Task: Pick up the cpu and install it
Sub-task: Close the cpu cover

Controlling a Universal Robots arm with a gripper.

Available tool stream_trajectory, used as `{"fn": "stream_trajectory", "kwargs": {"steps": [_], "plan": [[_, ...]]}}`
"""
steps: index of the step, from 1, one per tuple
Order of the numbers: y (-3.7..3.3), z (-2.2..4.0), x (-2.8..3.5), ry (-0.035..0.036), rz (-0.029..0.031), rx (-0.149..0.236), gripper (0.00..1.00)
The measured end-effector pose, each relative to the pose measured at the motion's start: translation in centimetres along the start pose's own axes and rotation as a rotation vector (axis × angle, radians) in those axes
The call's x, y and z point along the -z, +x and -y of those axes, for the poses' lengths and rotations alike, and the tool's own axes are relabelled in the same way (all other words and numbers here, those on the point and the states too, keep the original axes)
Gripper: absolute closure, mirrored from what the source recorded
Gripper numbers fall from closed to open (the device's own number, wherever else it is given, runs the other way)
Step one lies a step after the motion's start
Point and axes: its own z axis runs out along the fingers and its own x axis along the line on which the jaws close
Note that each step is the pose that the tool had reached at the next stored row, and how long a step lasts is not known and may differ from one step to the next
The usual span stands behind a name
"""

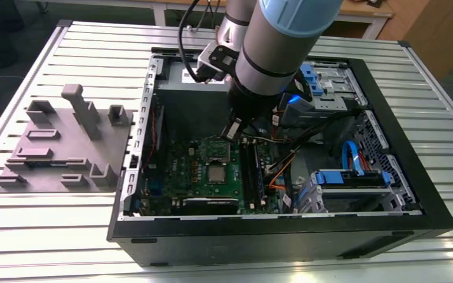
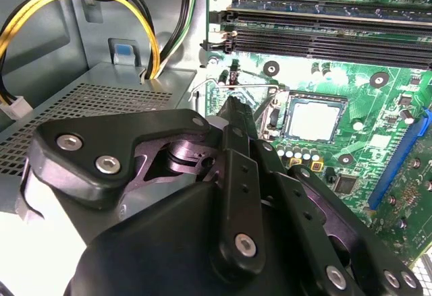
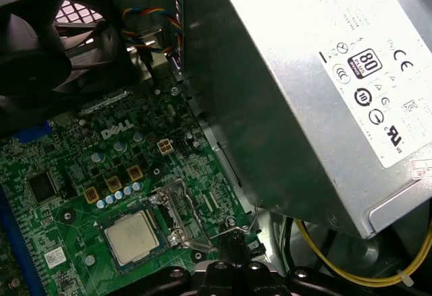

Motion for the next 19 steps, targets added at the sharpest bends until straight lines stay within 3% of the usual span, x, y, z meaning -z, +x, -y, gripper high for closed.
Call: {"fn": "stream_trajectory", "kwargs": {"steps": [19], "plan": [[0.65,0.34,0.14,0.0,0.0,0.0,0.9]]}}
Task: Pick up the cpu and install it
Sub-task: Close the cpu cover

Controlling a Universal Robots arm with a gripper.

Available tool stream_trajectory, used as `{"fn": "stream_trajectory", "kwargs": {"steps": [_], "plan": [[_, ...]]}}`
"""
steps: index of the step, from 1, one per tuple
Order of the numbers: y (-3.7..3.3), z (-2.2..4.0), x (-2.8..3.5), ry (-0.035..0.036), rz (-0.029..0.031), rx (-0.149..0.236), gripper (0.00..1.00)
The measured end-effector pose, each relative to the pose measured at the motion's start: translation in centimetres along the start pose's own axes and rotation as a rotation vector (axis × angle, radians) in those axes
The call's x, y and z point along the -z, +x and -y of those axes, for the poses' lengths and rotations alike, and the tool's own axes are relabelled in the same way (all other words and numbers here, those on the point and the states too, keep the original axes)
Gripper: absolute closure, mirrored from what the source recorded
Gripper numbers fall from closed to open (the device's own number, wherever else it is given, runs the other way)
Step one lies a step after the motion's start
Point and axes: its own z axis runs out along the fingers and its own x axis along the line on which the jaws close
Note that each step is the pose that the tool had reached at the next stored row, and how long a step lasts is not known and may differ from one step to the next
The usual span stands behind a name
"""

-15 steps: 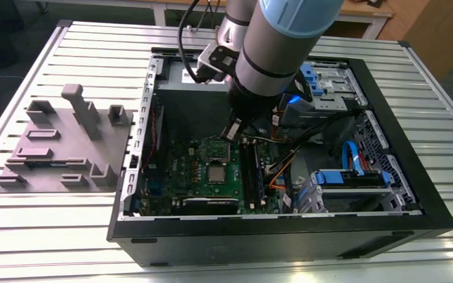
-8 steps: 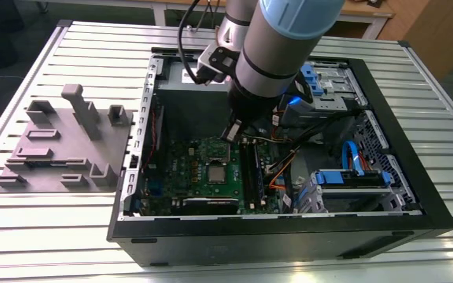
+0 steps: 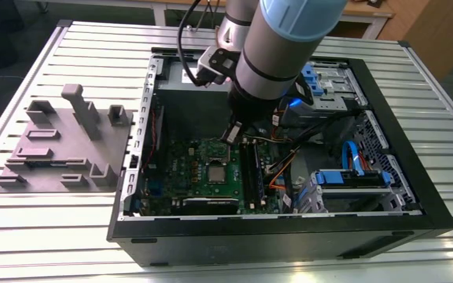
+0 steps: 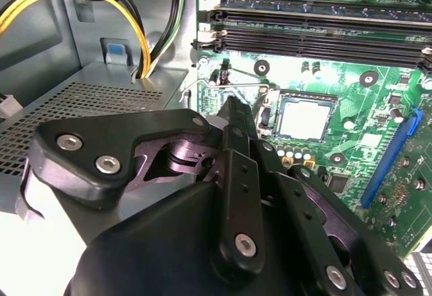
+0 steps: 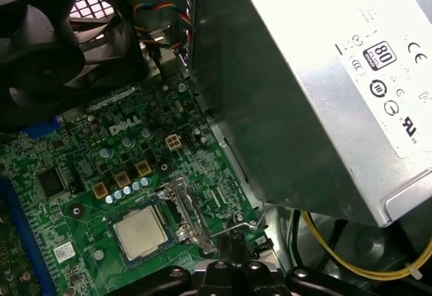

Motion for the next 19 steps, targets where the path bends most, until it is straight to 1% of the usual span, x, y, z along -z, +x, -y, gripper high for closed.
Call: {"fn": "stream_trajectory", "kwargs": {"steps": [11,19], "plan": [[0.21,0.12,0.05,0.0,0.0,0.0,0.9],[0.7,0.36,0.15,0.0,0.0,0.0,0.9]]}}
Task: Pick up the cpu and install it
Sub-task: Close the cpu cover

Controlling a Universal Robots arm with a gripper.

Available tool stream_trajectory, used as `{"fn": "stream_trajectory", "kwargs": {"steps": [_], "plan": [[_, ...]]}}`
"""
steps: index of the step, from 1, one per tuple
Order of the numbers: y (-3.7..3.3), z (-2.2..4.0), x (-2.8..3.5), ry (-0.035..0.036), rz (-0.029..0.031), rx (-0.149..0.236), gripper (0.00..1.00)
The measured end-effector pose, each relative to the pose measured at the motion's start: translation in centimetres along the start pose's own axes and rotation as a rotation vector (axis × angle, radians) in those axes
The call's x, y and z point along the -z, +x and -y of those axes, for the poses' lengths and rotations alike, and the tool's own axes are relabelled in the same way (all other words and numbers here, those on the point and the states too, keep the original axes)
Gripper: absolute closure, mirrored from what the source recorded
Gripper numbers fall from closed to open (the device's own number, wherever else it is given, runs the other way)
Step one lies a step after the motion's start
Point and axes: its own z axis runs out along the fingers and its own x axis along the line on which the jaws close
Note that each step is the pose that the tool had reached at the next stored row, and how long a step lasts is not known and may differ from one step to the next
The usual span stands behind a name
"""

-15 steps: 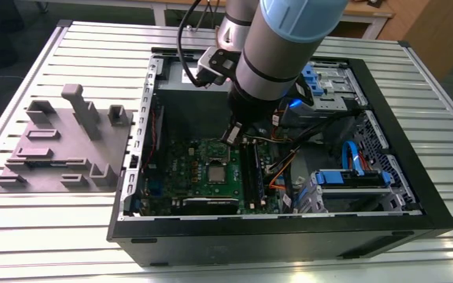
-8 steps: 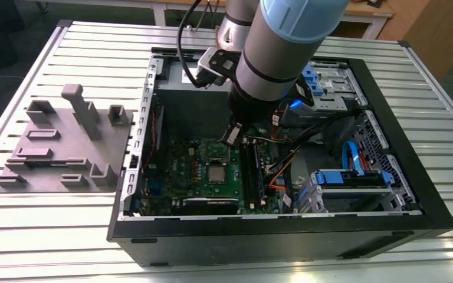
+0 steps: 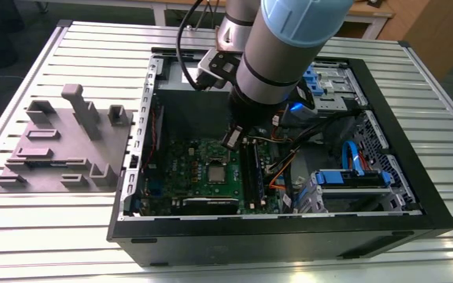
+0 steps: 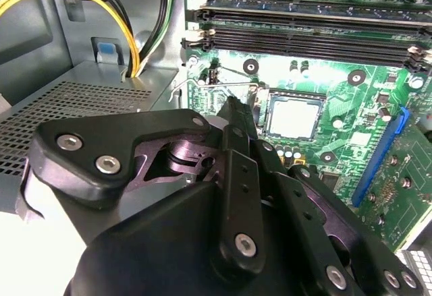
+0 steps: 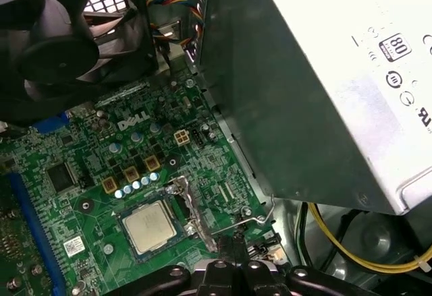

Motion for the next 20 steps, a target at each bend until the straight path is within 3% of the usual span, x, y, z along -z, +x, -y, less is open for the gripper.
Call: {"fn": "stream_trajectory", "kwargs": {"steps": [20], "plan": [[0.56,0.29,0.12,0.0003,-0.0006,0.0,0.9]]}}
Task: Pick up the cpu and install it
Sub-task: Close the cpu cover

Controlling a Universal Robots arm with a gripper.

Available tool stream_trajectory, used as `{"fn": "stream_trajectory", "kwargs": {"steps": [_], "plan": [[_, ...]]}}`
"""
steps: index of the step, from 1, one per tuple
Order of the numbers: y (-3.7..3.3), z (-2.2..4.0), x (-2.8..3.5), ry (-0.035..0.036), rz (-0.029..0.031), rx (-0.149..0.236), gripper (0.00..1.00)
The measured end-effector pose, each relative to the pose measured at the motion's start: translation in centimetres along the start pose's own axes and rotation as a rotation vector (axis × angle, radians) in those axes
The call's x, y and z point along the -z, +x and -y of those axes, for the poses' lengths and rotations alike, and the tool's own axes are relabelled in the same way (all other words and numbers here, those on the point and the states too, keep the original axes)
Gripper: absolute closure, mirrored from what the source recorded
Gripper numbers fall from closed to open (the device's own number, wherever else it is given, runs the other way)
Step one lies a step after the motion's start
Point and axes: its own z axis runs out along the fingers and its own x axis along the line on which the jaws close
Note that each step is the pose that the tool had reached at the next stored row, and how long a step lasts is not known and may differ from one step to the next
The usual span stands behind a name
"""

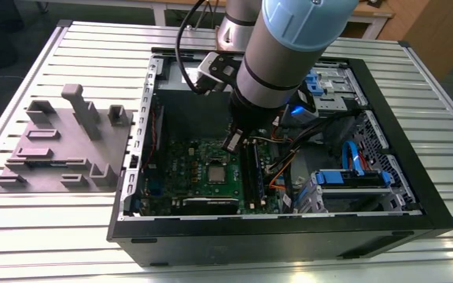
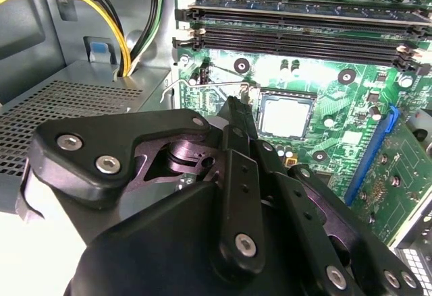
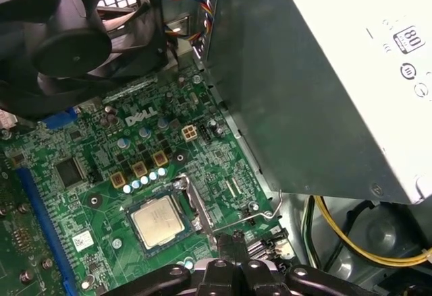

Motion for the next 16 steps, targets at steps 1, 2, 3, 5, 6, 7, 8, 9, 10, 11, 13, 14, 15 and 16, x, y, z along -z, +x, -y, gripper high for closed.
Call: {"fn": "stream_trajectory", "kwargs": {"steps": [1,2,3,5,6,7,8,9,10,11,13,14,15,16], "plan": [[0.02,0.01,0.0,0.0,-0.0001,0.0,0.9],[0.04,0.03,0.01,0.0,0.0,0.0,0.9],[0.06,0.03,0.01,0.0,0.0,0.0,0.9],[0.08,0.04,0.02,0.0,-0.0001,0.0,0.9],[0.1,0.05,0.02,0.0,0.0,0.0,0.9],[0.12,0.07,0.02,0.0,0.0001,0.0,0.9],[0.15,0.08,0.03,0.0,0.0,0.0,0.9],[0.18,0.1,0.04,0.0,0.0,0.0,0.9],[0.22,0.12,0.05,0.0,0.0,0.0,0.9],[0.26,0.13,0.06,0.0,0.0,0.0,0.9],[0.33,0.17,0.07,0.0,0.0,0.0,0.9],[0.35,0.18,0.07,0.0,0.0,0.0,0.9],[0.38,0.2,0.08,0.0,0.0,0.0,0.9],[0.41,0.21,0.09,0.0,0.0,0.0,0.9]]}}
